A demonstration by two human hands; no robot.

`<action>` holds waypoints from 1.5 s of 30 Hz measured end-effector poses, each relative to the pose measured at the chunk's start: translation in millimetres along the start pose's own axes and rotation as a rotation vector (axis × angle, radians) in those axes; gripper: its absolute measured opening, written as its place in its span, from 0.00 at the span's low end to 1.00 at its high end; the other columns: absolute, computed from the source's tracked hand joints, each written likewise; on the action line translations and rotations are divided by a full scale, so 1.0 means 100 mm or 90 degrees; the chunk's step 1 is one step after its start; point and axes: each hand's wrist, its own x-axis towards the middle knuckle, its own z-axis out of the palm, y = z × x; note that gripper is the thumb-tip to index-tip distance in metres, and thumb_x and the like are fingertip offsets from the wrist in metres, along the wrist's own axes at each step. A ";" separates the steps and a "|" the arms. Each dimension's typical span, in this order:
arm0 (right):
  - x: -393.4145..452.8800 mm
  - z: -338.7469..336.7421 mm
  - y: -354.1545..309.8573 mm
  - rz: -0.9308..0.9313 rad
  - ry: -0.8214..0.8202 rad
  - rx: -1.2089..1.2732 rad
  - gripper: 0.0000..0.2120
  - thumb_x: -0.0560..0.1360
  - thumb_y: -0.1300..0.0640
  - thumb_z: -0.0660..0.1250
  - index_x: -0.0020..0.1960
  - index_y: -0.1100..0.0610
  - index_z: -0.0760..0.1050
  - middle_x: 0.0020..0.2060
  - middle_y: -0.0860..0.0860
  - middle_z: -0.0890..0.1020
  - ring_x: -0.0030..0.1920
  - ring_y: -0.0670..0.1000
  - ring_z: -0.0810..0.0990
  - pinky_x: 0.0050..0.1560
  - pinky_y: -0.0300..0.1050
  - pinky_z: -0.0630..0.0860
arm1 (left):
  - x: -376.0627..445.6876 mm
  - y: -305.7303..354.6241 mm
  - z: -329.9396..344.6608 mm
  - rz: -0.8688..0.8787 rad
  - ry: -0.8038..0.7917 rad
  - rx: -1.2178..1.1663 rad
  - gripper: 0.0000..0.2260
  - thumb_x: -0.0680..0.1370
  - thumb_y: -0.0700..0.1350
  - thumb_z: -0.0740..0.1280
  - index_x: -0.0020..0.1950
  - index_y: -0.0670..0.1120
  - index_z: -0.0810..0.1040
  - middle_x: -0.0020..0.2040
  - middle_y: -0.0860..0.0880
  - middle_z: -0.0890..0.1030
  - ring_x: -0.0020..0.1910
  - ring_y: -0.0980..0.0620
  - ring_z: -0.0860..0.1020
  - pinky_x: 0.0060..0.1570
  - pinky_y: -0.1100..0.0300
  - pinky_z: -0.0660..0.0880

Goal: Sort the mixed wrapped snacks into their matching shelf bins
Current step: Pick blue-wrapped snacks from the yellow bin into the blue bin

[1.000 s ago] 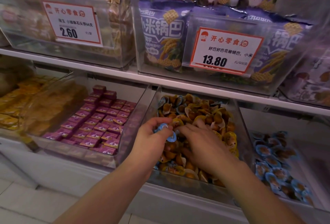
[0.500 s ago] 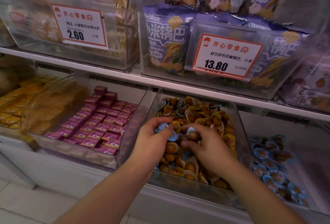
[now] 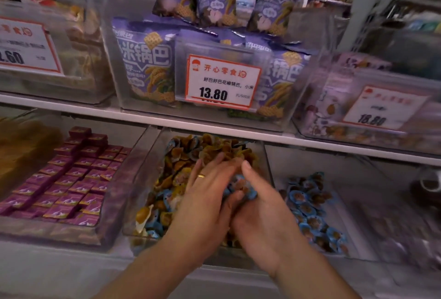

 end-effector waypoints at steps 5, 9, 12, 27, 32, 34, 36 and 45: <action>-0.06 -0.18 -0.11 -0.098 0.128 -0.149 0.15 0.73 0.60 0.70 0.60 0.58 0.81 0.55 0.57 0.85 0.55 0.54 0.85 0.54 0.49 0.79 | -0.05 0.06 0.16 -0.013 -0.126 -0.004 0.35 0.79 0.66 0.52 0.80 0.58 0.39 0.78 0.66 0.42 0.79 0.61 0.40 0.78 0.55 0.49; -0.11 -0.29 -0.27 -0.162 0.144 -0.215 0.09 0.76 0.64 0.69 0.54 0.58 0.84 0.49 0.55 0.86 0.46 0.50 0.85 0.40 0.42 0.80 | 0.00 0.10 0.14 0.024 -0.142 -0.073 0.37 0.79 0.68 0.55 0.81 0.57 0.43 0.80 0.65 0.46 0.79 0.61 0.45 0.76 0.62 0.51; -0.07 -0.47 -0.53 -0.228 0.172 -0.216 0.13 0.71 0.63 0.73 0.54 0.65 0.82 0.45 0.56 0.85 0.40 0.48 0.83 0.31 0.39 0.75 | 0.02 0.06 0.13 0.005 -0.084 -0.081 0.29 0.81 0.62 0.57 0.80 0.59 0.54 0.78 0.65 0.57 0.77 0.63 0.56 0.73 0.63 0.59; 0.57 -1.07 -0.99 -0.211 0.417 -0.466 0.20 0.84 0.50 0.55 0.65 0.63 0.76 0.61 0.59 0.81 0.60 0.54 0.79 0.60 0.47 0.73 | -0.03 -0.44 -0.48 0.018 0.090 0.207 0.12 0.75 0.44 0.63 0.54 0.48 0.83 0.53 0.54 0.83 0.57 0.52 0.79 0.71 0.39 0.63; 0.37 -0.58 -0.61 -0.469 0.314 -0.791 0.09 0.78 0.58 0.63 0.51 0.51 0.82 0.47 0.47 0.85 0.50 0.41 0.81 0.52 0.33 0.75 | -0.18 -0.61 -0.84 -0.095 0.096 0.209 0.18 0.73 0.45 0.62 0.61 0.46 0.80 0.62 0.48 0.76 0.63 0.44 0.74 0.62 0.39 0.71; 0.28 -0.32 -0.33 -0.505 0.206 -0.937 0.12 0.75 0.49 0.62 0.54 0.47 0.82 0.47 0.38 0.83 0.47 0.36 0.79 0.47 0.25 0.71 | -0.26 -0.64 -0.95 -0.151 0.064 0.207 0.19 0.73 0.44 0.64 0.64 0.47 0.78 0.64 0.48 0.75 0.63 0.44 0.74 0.62 0.42 0.72; 0.37 -0.08 -0.06 -0.482 0.094 -1.056 0.18 0.74 0.43 0.60 0.59 0.45 0.80 0.52 0.35 0.81 0.52 0.34 0.77 0.53 0.26 0.70 | -0.32 -0.69 -1.01 -0.180 0.028 0.211 0.21 0.74 0.42 0.66 0.67 0.49 0.75 0.66 0.49 0.74 0.64 0.46 0.74 0.62 0.45 0.72; 2.02 0.30 0.30 -0.149 -0.001 -1.440 0.29 0.77 0.39 0.59 0.76 0.47 0.63 0.75 0.55 0.67 0.74 0.58 0.65 0.74 0.52 0.62 | -0.33 -0.85 -1.03 -0.184 0.029 0.189 0.18 0.77 0.46 0.64 0.68 0.52 0.73 0.69 0.54 0.70 0.67 0.52 0.70 0.65 0.55 0.69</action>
